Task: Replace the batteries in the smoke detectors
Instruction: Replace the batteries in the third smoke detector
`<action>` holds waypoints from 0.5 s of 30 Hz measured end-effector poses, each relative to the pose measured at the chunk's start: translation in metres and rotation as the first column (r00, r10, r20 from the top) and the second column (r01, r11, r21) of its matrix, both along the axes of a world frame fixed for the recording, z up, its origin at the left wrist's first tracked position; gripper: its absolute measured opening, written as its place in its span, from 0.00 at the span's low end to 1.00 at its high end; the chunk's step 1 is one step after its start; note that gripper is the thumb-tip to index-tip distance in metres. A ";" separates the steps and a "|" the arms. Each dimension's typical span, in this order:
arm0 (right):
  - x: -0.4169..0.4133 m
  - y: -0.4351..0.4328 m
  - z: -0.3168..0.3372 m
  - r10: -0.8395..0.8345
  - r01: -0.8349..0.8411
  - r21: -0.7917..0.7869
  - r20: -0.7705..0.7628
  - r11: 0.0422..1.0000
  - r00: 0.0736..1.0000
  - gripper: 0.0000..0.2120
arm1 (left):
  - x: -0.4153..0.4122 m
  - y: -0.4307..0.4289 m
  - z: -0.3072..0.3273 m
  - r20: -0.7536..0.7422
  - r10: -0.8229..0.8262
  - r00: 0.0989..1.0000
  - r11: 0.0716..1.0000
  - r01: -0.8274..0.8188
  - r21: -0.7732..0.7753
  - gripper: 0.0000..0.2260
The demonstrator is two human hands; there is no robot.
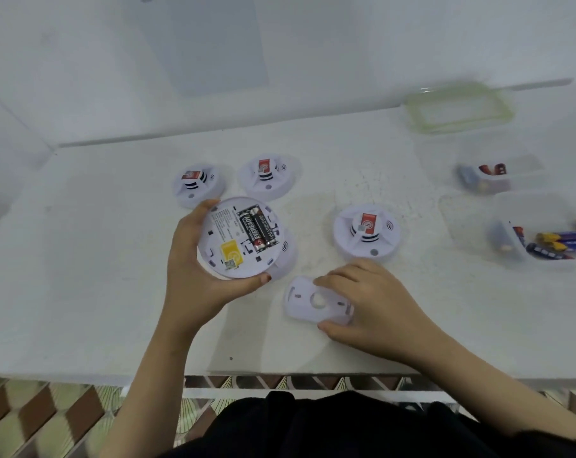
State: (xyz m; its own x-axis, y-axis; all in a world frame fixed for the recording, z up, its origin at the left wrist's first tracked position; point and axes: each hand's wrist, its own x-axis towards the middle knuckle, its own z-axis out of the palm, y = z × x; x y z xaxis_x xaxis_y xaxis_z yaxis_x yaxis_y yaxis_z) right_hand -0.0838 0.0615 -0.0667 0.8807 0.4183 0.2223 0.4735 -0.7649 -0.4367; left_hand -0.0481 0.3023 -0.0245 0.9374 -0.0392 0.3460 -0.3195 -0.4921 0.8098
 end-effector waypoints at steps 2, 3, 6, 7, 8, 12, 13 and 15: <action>-0.002 0.003 0.004 -0.077 0.088 0.128 -0.082 0.988 0.994 0.26 | 0.002 0.006 0.000 0.003 -0.009 1.000 1.000 0.009 0.006 0.44; -0.002 0.005 0.006 -0.109 0.137 0.211 -0.136 0.968 0.985 0.27 | 0.004 0.008 0.000 0.004 -0.011 1.000 1.000 0.011 0.001 0.44; -0.005 0.012 0.012 -0.153 0.258 0.467 -0.250 0.846 0.956 0.25 | 0.008 0.014 0.002 0.008 -0.023 1.000 1.000 0.024 -0.013 0.41; -0.005 0.014 0.013 -0.150 0.277 0.541 -0.267 0.794 0.952 0.24 | 0.009 0.016 0.002 0.010 -0.028 1.000 1.000 0.028 -0.007 0.42; -0.005 0.017 0.016 -0.137 0.277 0.600 -0.268 0.750 0.954 0.23 | 0.011 0.018 0.002 0.011 -0.032 0.999 0.999 0.032 0.001 0.42; 0.000 0.029 0.034 -0.096 0.133 0.641 -0.092 0.756 0.991 0.21 | 0.015 0.020 0.003 0.001 -0.093 0.996 0.996 0.093 0.000 0.45; 0.004 0.032 0.039 -0.093 0.093 0.603 -0.031 0.793 0.995 0.20 | 0.015 0.020 0.004 -0.013 -0.115 0.993 0.993 0.115 -0.015 0.44; 0.013 0.035 0.049 -0.081 0.033 0.488 0.078 0.872 0.994 0.19 | 0.016 0.018 0.006 -0.030 -0.164 0.986 0.986 0.163 -0.026 0.45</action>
